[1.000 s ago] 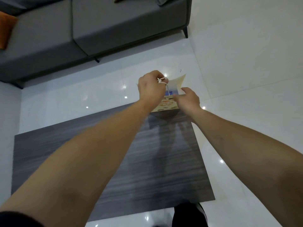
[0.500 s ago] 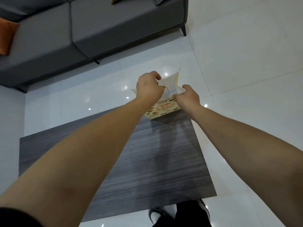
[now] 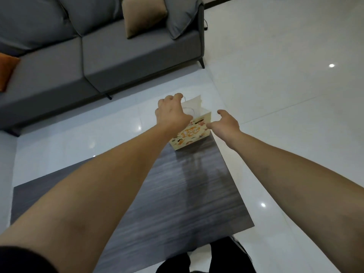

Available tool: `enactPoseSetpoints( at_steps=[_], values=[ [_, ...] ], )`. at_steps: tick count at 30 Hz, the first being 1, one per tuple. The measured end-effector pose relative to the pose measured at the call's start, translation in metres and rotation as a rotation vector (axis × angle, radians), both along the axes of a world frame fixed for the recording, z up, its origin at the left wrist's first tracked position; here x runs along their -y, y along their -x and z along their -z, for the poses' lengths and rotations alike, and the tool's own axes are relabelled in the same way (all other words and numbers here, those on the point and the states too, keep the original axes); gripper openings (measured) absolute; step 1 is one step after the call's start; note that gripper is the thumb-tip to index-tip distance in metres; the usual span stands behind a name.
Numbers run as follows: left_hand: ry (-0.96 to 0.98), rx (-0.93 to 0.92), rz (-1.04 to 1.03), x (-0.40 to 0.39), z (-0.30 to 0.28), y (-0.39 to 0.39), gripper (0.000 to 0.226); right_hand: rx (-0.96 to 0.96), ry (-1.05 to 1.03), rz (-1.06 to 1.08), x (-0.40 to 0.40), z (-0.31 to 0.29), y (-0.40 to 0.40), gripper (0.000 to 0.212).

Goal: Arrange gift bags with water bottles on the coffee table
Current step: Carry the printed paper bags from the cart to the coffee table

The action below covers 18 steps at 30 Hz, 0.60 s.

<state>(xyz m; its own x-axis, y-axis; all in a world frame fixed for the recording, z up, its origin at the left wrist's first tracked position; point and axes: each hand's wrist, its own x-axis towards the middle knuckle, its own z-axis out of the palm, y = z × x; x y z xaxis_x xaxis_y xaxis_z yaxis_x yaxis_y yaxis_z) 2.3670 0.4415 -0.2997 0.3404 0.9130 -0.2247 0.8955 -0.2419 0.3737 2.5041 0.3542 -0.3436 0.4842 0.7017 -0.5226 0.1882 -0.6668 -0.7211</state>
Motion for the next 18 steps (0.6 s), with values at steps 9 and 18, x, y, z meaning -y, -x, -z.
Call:
enactPoseSetpoints(
  at_steps=[9, 18],
  values=[
    [-0.114, 0.134, 0.33, 0.065, -0.093, -0.001, 0.072, 0.224, -0.078, 0.174, 0.096, -0.095, 0.023, 0.073],
    [-0.196, 0.234, 0.758, 0.197, -0.163, -0.02, 0.07, 0.476, -0.062, 0.463, 0.257, -0.169, 0.04, 0.074]
  ],
)
